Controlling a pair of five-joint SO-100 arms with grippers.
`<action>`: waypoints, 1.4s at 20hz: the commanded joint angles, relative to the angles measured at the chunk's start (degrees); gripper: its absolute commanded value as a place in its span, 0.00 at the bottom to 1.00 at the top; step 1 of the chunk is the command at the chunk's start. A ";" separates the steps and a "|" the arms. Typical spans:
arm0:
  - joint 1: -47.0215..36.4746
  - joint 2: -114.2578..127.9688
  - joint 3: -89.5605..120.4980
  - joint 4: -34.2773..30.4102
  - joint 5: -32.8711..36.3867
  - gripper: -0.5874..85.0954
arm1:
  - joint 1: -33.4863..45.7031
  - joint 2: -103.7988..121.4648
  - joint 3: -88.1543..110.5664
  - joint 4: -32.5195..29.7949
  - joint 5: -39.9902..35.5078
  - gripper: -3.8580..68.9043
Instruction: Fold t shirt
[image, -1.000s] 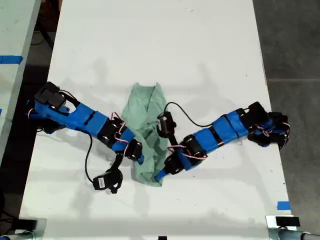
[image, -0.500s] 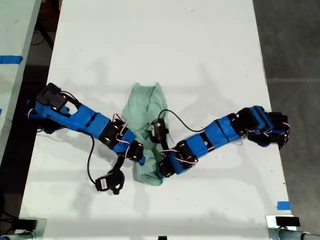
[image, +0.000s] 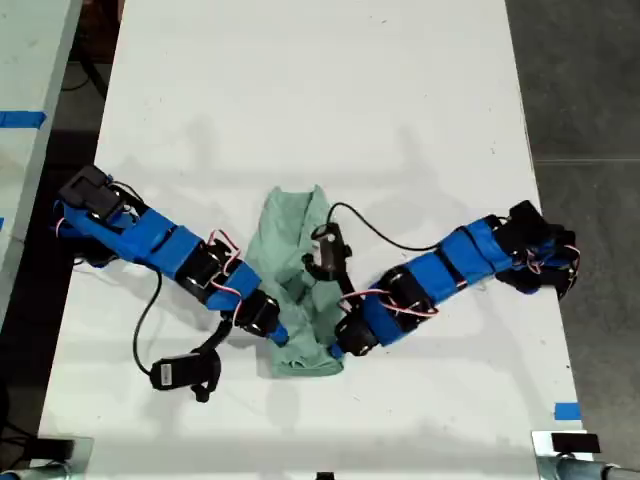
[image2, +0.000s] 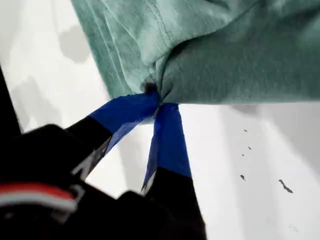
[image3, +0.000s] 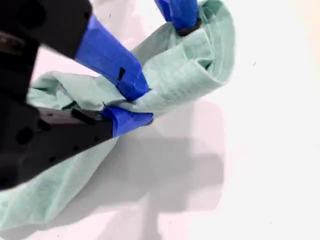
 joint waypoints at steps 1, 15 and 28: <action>-2.11 11.51 -2.37 5.54 2.20 0.00 | 5.71 13.45 0.62 -0.62 -8.17 0.05; -43.95 41.75 21.09 24.79 18.02 0.32 | 44.21 36.91 18.81 14.68 -22.94 0.66; -34.19 115.49 85.34 -0.35 9.40 0.00 | 35.68 118.12 90.70 17.23 -5.01 0.08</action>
